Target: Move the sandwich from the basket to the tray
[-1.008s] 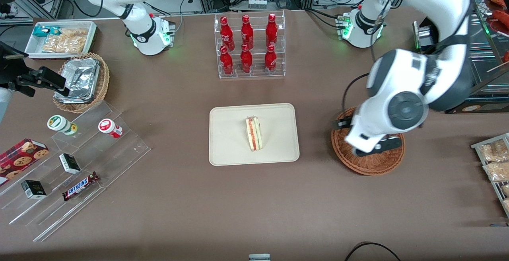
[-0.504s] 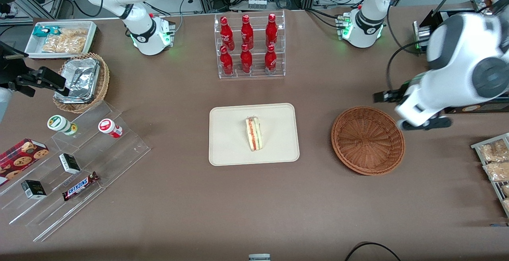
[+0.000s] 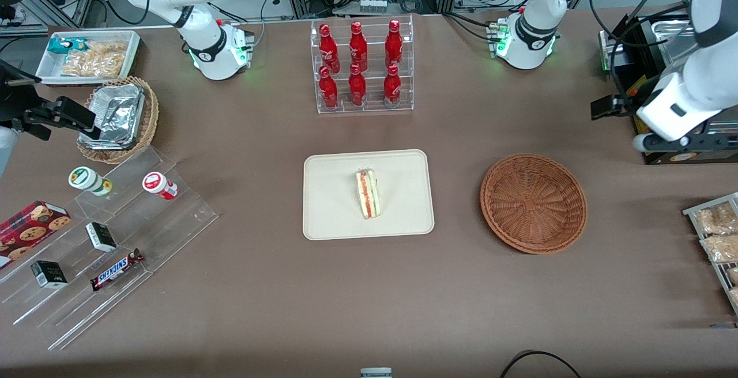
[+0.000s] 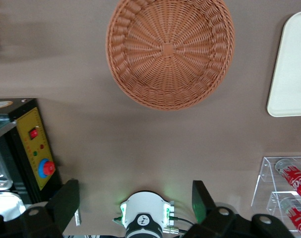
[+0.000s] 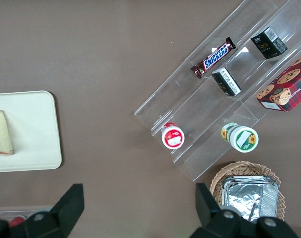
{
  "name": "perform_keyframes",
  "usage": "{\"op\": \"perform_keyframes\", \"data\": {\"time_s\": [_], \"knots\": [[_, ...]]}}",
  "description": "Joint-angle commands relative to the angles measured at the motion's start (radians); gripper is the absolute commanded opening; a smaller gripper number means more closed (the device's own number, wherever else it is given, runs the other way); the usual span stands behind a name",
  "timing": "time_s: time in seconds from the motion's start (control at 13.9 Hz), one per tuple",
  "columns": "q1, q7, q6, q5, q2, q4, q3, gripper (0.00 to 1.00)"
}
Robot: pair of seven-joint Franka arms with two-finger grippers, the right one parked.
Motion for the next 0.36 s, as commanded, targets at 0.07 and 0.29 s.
{"op": "perform_keyframes", "data": {"time_s": [0.07, 0.29], "knots": [[0.017, 0.015, 0.004, 0.020, -0.036, 0.007, -0.009, 1.00], [0.023, 0.017, 0.036, 0.018, -0.034, 0.007, -0.002, 1.00]]}}
